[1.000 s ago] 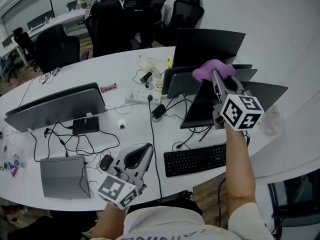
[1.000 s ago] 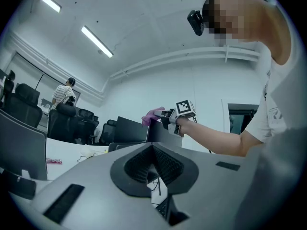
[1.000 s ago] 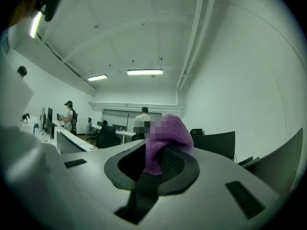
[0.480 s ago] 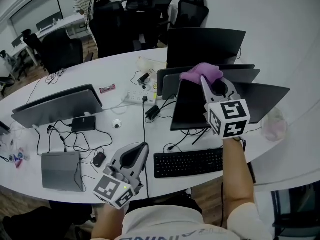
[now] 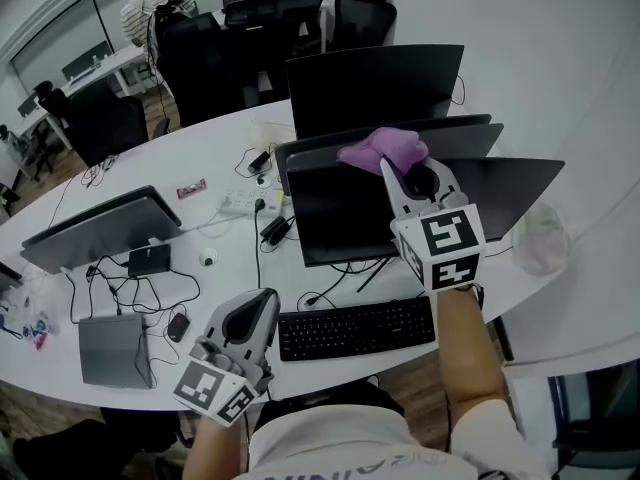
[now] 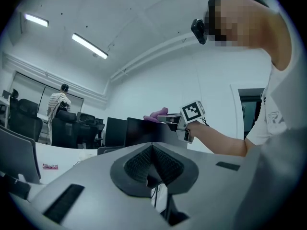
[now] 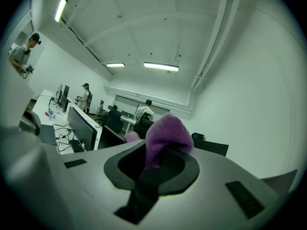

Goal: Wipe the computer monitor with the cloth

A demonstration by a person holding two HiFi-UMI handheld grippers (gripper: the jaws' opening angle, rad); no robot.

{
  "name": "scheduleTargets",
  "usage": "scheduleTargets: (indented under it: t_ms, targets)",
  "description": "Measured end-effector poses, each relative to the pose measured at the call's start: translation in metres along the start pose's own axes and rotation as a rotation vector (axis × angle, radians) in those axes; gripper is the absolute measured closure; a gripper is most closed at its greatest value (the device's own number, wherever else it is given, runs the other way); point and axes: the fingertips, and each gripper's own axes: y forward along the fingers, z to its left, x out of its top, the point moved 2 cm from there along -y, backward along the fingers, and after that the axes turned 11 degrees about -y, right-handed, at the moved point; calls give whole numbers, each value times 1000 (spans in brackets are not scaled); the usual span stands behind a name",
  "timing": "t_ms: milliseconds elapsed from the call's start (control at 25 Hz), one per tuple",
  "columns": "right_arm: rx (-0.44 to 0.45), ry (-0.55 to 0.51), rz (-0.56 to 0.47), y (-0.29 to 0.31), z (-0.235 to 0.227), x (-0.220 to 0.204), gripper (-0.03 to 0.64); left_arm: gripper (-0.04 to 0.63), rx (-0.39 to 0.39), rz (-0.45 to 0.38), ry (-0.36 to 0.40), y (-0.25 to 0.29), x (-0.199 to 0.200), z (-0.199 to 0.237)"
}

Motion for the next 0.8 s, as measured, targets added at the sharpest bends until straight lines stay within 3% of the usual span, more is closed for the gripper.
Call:
scheduleTargets:
  t_ms: [320, 800]
  targets:
    - [-24, -17, 21, -21, -48, -29, 554, 591, -12, 0, 2, 40, -7, -35]
    - [-104, -44, 72, -72, -139, -82, 554, 591, -102, 14, -8, 108, -34, -104]
